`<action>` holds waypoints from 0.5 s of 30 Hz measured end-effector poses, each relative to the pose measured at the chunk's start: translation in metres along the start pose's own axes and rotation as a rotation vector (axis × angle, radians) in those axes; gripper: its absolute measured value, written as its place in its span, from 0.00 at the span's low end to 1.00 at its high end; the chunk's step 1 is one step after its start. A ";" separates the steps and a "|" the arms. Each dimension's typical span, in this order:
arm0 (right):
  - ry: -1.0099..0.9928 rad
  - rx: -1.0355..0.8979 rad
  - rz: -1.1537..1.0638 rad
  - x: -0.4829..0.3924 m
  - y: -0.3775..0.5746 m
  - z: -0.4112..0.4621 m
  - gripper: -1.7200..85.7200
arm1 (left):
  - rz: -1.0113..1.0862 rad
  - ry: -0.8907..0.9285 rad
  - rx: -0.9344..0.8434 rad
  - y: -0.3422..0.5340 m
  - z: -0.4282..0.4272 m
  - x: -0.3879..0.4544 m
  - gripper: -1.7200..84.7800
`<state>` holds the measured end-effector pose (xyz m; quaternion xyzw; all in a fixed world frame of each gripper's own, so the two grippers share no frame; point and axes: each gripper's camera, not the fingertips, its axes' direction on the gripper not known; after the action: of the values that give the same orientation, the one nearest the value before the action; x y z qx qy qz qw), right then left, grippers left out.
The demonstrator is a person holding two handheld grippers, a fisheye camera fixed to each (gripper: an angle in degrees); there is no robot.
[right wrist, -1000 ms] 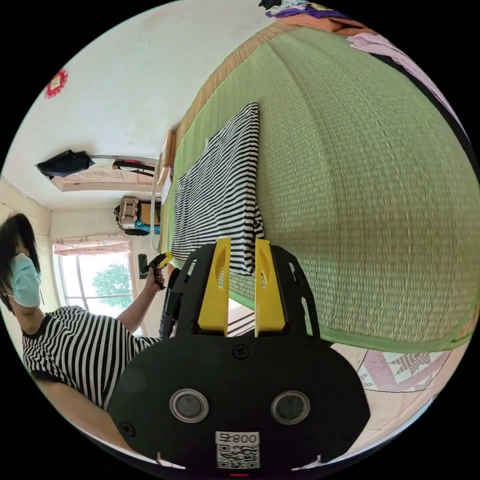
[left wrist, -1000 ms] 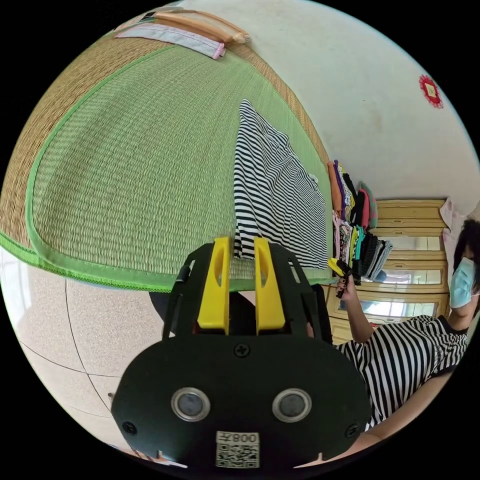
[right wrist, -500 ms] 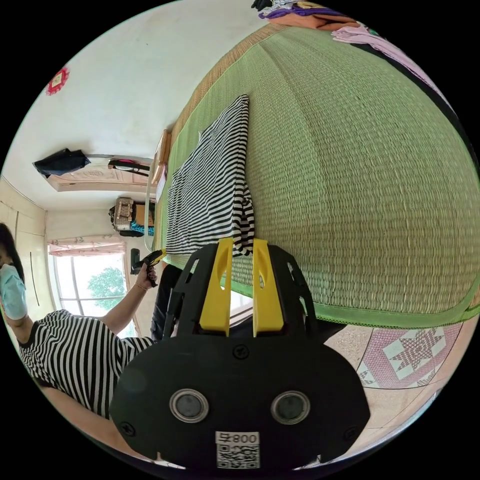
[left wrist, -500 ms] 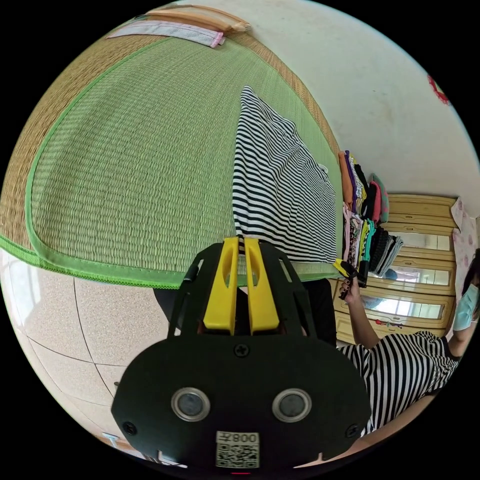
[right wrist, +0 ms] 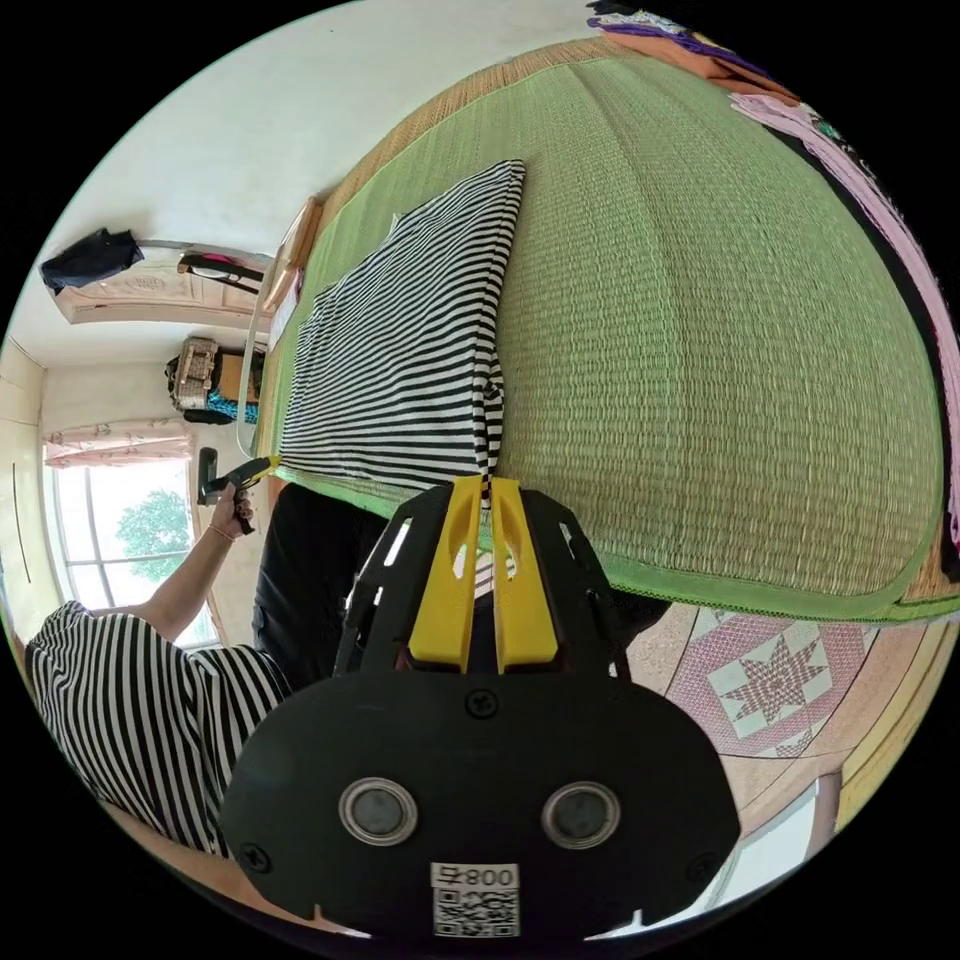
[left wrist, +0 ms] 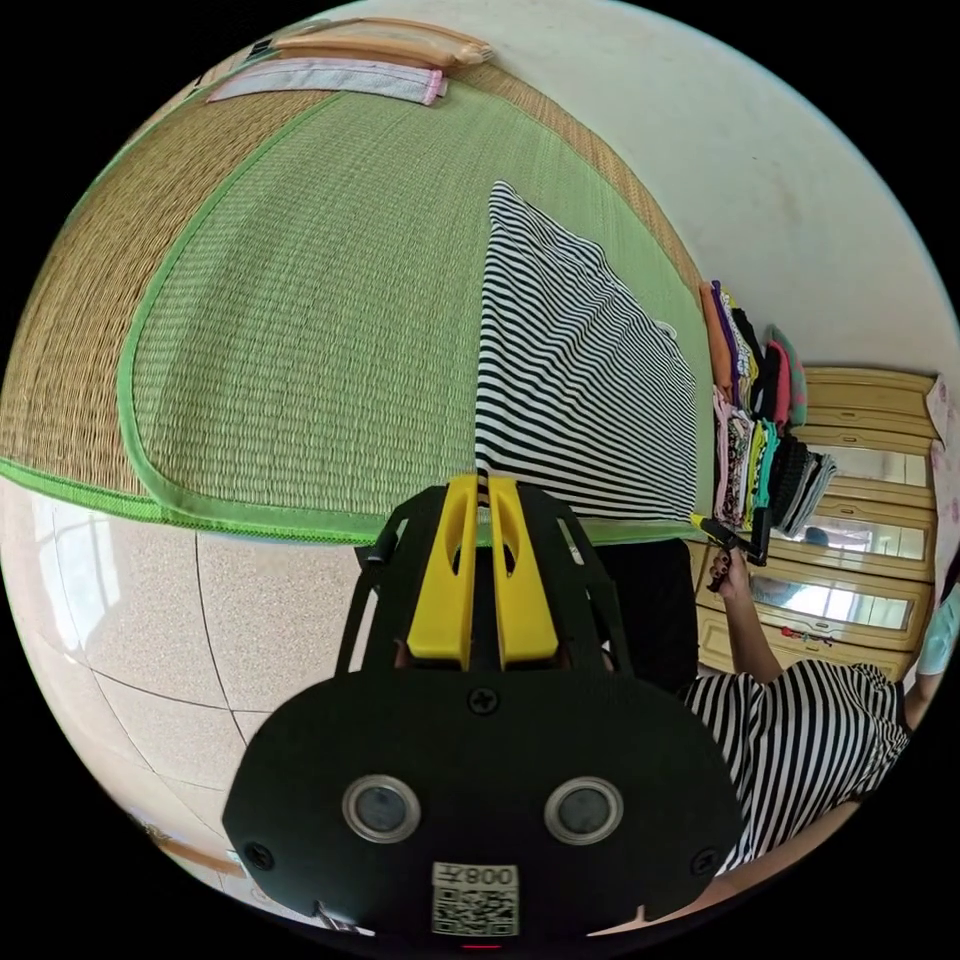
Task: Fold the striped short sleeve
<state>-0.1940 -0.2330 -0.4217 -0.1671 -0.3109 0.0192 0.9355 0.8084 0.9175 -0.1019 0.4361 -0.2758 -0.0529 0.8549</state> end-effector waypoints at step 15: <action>-0.091 0.025 0.010 -0.011 0.055 -0.003 0.03 | 0.051 0.044 0.110 0.030 -0.065 0.122 0.03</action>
<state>-0.1972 -0.1835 -0.4486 -0.1557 -0.3518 0.0353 0.9224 0.9400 0.9424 -0.0568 0.4762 -0.2703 -0.0062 0.8367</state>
